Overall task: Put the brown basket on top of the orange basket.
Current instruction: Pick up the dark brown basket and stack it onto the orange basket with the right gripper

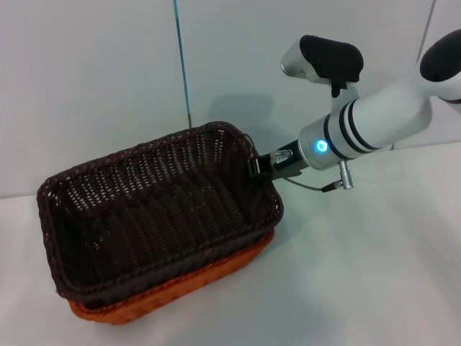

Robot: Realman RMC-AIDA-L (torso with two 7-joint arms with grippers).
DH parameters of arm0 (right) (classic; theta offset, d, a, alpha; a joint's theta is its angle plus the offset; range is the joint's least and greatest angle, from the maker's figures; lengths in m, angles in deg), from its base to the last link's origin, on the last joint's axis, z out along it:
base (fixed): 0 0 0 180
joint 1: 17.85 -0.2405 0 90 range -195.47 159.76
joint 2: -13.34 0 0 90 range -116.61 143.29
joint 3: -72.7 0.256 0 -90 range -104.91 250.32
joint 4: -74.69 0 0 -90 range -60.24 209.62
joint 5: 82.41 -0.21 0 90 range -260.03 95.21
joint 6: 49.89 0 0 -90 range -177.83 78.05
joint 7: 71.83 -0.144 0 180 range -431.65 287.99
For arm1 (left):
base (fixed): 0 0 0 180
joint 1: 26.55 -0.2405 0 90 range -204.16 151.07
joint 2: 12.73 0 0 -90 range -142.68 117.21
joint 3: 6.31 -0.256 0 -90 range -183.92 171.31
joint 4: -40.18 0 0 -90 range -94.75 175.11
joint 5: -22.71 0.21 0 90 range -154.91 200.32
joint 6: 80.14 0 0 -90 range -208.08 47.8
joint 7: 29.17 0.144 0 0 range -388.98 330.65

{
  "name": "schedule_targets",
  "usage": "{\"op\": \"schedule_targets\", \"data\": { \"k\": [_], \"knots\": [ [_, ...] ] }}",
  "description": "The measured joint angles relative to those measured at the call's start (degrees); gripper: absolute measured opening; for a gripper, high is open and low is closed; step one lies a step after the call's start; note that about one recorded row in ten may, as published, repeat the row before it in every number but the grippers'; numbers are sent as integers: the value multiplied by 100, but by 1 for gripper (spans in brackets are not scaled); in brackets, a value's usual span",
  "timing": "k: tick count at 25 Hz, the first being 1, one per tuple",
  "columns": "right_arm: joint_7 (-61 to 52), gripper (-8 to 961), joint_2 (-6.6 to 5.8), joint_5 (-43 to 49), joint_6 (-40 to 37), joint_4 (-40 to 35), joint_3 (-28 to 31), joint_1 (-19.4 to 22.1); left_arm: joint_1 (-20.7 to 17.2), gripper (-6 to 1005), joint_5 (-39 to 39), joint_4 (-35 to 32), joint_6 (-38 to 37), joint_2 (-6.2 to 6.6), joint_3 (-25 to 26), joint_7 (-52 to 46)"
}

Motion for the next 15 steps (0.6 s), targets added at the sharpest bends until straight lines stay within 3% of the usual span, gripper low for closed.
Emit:
{"op": "schedule_targets", "data": {
  "k": [15],
  "knots": [
    [49, 150, -4, 25, -386, -296, 0, 41, 0, 854, 0, 0, 25, -8, -8, -9]
  ]
}}
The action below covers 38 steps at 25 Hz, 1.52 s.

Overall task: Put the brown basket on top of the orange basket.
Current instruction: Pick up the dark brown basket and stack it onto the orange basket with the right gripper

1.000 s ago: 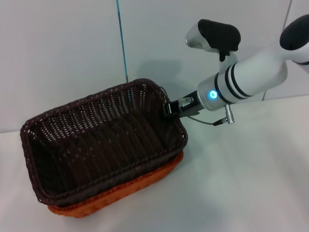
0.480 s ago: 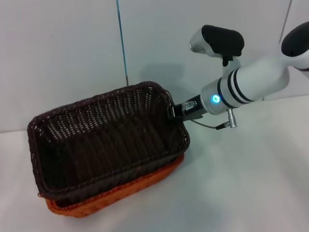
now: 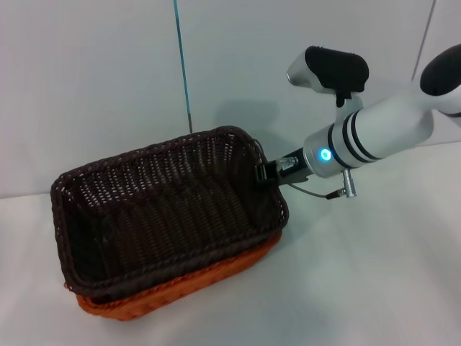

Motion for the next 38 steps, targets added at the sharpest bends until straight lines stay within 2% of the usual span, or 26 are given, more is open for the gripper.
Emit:
{"op": "schedule_targets", "data": {
  "k": [38],
  "knots": [
    [101, 181, 8, 11, -643, -470, 0, -1, 16, 855, 30, -80, -32, 8, -9, 17]
  ]
}}
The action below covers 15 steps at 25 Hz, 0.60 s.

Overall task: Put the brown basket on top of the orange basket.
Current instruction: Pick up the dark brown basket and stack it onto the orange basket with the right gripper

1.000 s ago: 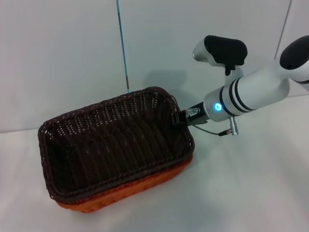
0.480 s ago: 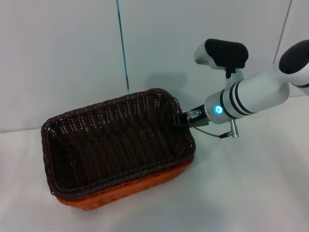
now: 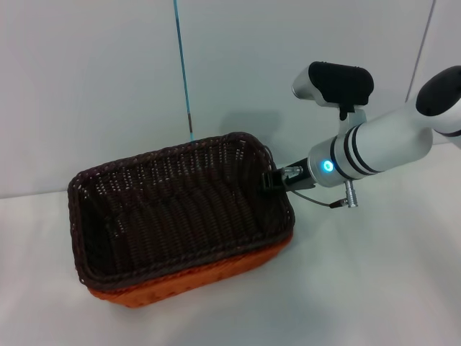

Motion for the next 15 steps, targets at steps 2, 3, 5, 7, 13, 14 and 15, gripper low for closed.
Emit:
{"op": "schedule_targets", "data": {
  "k": [2, 3, 5, 7, 13, 14, 15],
  "knots": [
    [0, 183, -1, -8, -18, 0, 0, 0, 1, 855, 2, 0, 0, 0, 0, 1],
    [0, 184, -2, -12, -23, 0, 0, 0, 1, 855, 2, 0, 0, 0, 0, 1],
    [-1, 186, -2, -16, -29, 0, 0, 0, 5, 855, 4, 0, 0, 0, 0, 1],
    [-7, 187, -2, -20, -43, 0, 0, 0, 8, 855, 5, 0, 0, 0, 0, 2],
    [-45, 381, -1, -27, -26, 0, 0, -8, 11, 854, 6, 1, 0, 1, 0, -3],
    [-53, 406, -2, -27, -17, 1, 2, -8, 11, 854, 6, 1, 0, 0, 3, -4],
    [-63, 431, -4, -27, -2, 2, 7, -9, 11, 854, 6, 1, 0, 0, 5, -4]
  ]
}}
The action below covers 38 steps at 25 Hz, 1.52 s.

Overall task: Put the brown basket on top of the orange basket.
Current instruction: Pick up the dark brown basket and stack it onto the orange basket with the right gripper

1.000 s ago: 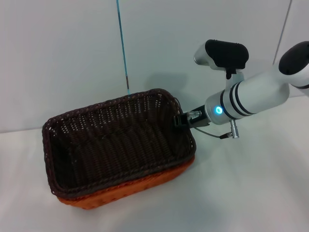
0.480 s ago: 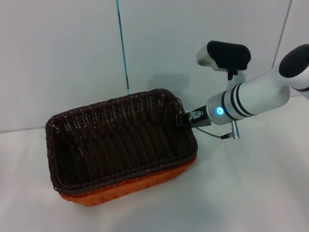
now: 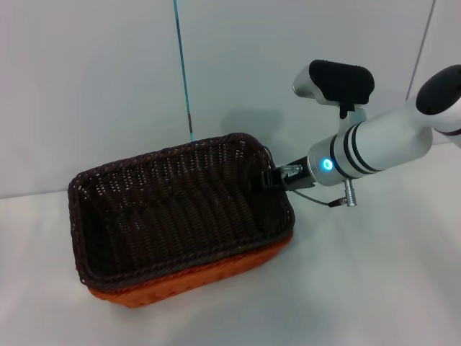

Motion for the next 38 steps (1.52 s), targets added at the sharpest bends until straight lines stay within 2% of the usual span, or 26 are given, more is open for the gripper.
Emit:
{"op": "schedule_targets", "data": {
  "k": [12, 31, 38],
  "knots": [
    [-129, 624, -49, 20, 106, 65, 2, 34, -15, 855, 0, 0, 0, 0, 6, -8],
    [-158, 635, -57, 29, 266, 230, 1, 54, -3, 854, -1, 9, 0, 0, 9, -7],
    [-529, 635, -63, 261, 774, 1141, 1, 451, 0, 854, -1, 11, 1, 0, 23, -10]
  ]
}}
